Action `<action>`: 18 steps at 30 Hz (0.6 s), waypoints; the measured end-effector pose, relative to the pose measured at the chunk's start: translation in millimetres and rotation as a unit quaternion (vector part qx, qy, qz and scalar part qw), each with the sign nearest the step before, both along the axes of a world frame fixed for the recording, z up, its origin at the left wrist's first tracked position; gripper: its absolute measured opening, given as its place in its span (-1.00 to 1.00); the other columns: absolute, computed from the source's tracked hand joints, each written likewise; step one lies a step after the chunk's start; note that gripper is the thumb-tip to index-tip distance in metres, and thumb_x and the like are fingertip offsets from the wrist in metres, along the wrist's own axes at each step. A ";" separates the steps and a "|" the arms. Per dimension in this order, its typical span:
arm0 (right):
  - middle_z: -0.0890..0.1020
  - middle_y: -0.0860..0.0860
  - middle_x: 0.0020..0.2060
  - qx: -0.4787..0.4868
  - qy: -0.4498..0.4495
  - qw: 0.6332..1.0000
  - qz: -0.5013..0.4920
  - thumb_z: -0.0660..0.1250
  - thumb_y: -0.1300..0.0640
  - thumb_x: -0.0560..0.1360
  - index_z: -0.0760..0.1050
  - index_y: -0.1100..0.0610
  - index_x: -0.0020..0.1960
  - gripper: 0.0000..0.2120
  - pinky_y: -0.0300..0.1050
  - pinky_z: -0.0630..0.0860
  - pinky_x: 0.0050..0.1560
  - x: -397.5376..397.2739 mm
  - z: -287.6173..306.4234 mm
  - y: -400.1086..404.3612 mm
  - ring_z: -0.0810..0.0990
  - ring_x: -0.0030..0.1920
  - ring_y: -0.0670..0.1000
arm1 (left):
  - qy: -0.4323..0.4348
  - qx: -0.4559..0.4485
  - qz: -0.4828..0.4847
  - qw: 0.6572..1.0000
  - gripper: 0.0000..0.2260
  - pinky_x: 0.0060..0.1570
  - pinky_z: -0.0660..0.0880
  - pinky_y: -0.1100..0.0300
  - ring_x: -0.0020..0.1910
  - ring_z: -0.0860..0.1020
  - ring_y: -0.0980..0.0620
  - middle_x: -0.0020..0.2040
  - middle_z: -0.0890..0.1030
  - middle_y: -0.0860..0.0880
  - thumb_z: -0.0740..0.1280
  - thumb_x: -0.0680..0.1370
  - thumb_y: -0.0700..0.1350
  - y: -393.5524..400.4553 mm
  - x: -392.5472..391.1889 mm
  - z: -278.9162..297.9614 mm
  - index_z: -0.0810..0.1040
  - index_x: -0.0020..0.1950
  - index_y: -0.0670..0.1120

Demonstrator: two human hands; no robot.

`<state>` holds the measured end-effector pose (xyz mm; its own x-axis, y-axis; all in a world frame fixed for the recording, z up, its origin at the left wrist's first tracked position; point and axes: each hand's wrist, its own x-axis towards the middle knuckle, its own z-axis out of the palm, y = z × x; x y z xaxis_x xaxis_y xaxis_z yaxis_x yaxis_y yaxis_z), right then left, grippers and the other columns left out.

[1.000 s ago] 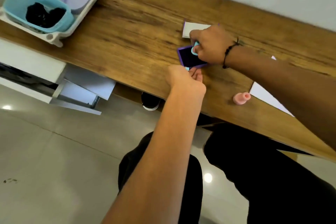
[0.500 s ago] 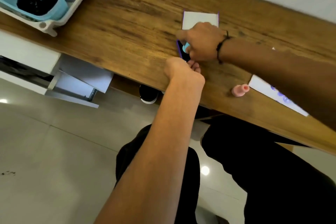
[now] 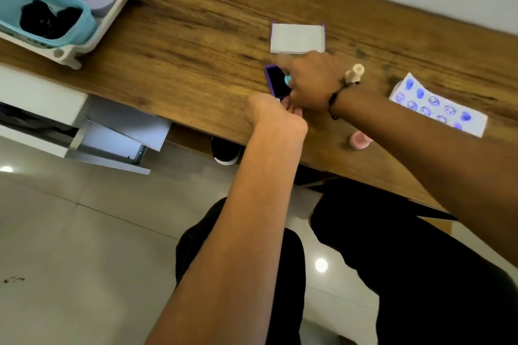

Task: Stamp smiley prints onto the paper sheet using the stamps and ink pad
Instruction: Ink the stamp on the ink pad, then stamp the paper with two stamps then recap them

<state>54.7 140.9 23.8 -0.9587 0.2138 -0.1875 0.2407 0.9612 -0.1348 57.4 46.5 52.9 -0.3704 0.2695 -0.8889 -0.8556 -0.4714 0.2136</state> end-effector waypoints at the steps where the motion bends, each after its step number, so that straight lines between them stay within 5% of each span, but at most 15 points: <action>1: 0.58 0.24 -0.03 -0.014 -0.008 1.000 -0.011 0.24 0.21 0.39 0.41 0.11 0.00 -0.81 -0.15 0.18 -0.38 -0.1 3.0 -1.9 0.48 -0.08 0.22 | 0.000 -0.002 0.004 1.000 -0.58 0.28 0.32 0.11 0.24 0.45 -0.14 0.23 0.47 -0.24 -0.08 0.62 -0.12 1.1 0.1 -1.6 0.27 0.43 -0.19; 4: 0.59 0.22 0.01 -0.063 -0.001 0.996 -0.058 0.21 0.25 0.40 0.46 0.12 0.01 -0.80 -0.10 0.27 -0.25 9.4 13.8 2.5 0.51 0.03 0.24 | 0.010 -0.020 -0.022 1.000 -0.59 0.22 0.37 0.14 -0.04 0.50 -0.10 0.08 0.52 -0.22 -0.06 0.61 -0.12 3.6 7.5 1.9 0.34 0.37 -0.23; 6: 0.64 0.18 -0.03 -0.148 0.107 0.974 -0.137 0.23 0.25 0.39 0.53 0.15 -0.04 -0.82 -0.18 0.31 -0.21 30.6 24.3 11.0 0.56 -0.01 0.16 | 0.031 -0.028 -0.045 0.998 -0.60 0.21 0.39 0.15 -0.05 0.50 -0.09 0.17 0.54 -0.23 -0.05 0.60 -0.15 5.1 12.8 0.4 0.40 0.33 -0.23; 9: 0.61 0.09 -0.37 -0.363 0.240 0.845 -0.313 0.25 0.21 0.44 0.53 0.06 -0.27 -0.85 -0.27 0.34 -0.48 97.1 37.0 27.2 0.52 -0.48 -0.09 | 0.123 -0.003 -0.088 0.988 -0.70 0.19 0.41 0.12 -0.09 0.55 -0.08 0.26 0.52 -0.27 -0.05 0.61 -0.18 13.1 26.7 4.6 0.45 0.08 -0.19; 11: 0.55 -0.02 -0.55 -0.410 0.288 0.770 -0.395 0.24 0.16 0.47 0.49 0.02 -0.35 -0.77 -0.33 0.23 -0.63 148.2 40.3 44.9 0.39 -0.63 -0.11 | 0.198 0.028 -0.140 0.970 -0.77 0.04 0.48 0.12 -0.19 0.56 -0.06 0.13 0.58 -0.29 -0.04 0.62 -0.21 23.8 37.9 11.0 0.40 0.02 -0.17; 14: 0.56 -0.06 -0.62 -0.341 0.284 0.774 -0.452 0.27 0.14 0.43 0.49 0.03 -0.40 -0.78 -0.29 0.28 -0.62 210.4 42.4 67.6 0.37 -0.64 -0.13 | 0.269 0.079 -0.267 0.922 -0.76 -0.07 0.52 0.13 -0.15 0.59 -0.12 -0.13 0.60 -0.23 -0.02 0.62 -0.23 43.9 65.2 19.8 0.41 -0.09 -0.17; 18: 0.59 0.09 -0.37 -0.259 0.229 0.814 -0.467 0.37 0.09 0.32 0.55 0.10 -0.24 -0.92 -0.06 0.41 -0.34 243.1 30.8 74.6 0.45 -0.47 -0.06 | 0.288 0.082 -0.394 0.869 -0.75 0.09 0.51 0.06 -0.01 0.56 -0.15 -0.07 0.58 -0.24 -0.01 0.62 -0.24 68.1 102.4 19.4 0.42 -0.13 -0.17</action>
